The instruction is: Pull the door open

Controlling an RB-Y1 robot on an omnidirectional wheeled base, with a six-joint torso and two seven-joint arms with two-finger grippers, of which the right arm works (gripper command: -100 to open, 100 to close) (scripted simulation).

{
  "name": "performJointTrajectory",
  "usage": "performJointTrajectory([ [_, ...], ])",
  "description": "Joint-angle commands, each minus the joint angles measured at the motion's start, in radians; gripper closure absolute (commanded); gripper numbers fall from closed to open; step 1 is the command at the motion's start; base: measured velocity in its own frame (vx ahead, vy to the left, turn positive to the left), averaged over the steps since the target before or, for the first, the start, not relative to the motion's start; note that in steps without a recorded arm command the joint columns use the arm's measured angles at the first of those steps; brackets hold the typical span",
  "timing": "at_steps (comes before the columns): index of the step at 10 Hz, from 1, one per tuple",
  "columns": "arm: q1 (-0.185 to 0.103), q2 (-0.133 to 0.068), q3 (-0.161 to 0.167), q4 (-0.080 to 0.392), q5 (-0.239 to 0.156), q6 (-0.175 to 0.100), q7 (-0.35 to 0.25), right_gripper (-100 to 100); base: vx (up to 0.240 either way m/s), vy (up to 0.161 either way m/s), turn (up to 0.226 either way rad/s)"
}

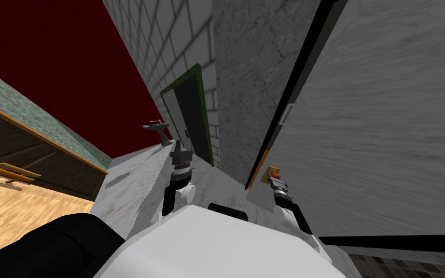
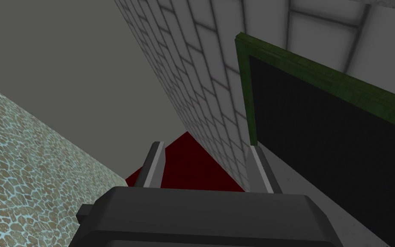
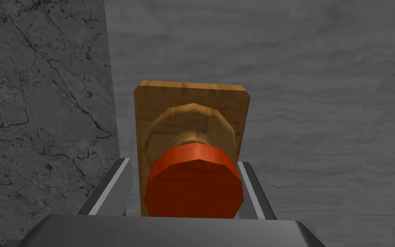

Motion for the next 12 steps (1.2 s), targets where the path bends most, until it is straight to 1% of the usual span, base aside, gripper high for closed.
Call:
performJointTrajectory([
  [1, 0.000, 0.002, 0.004, 0.000, 0.001, 0.001, 0.001, 100, -0.025, -0.014, -0.025],
  [5, 0.000, 0.002, 0.004, 0.000, 0.001, 0.001, 0.001, 100, -0.015, 0.000, 0.006],
  [6, 0.011, -0.011, 0.004, 0.001, -0.002, -0.001, -0.010, 100, -0.093, -0.033, 0.205],
  [8, 0.025, -0.030, 0.009, -0.004, -0.007, -0.007, -0.028, 100, -0.197, -0.079, 0.260],
  [12, 0.062, -0.080, 0.022, -0.019, -0.019, -0.024, -0.079, 100, -0.197, -0.105, 0.322],
])
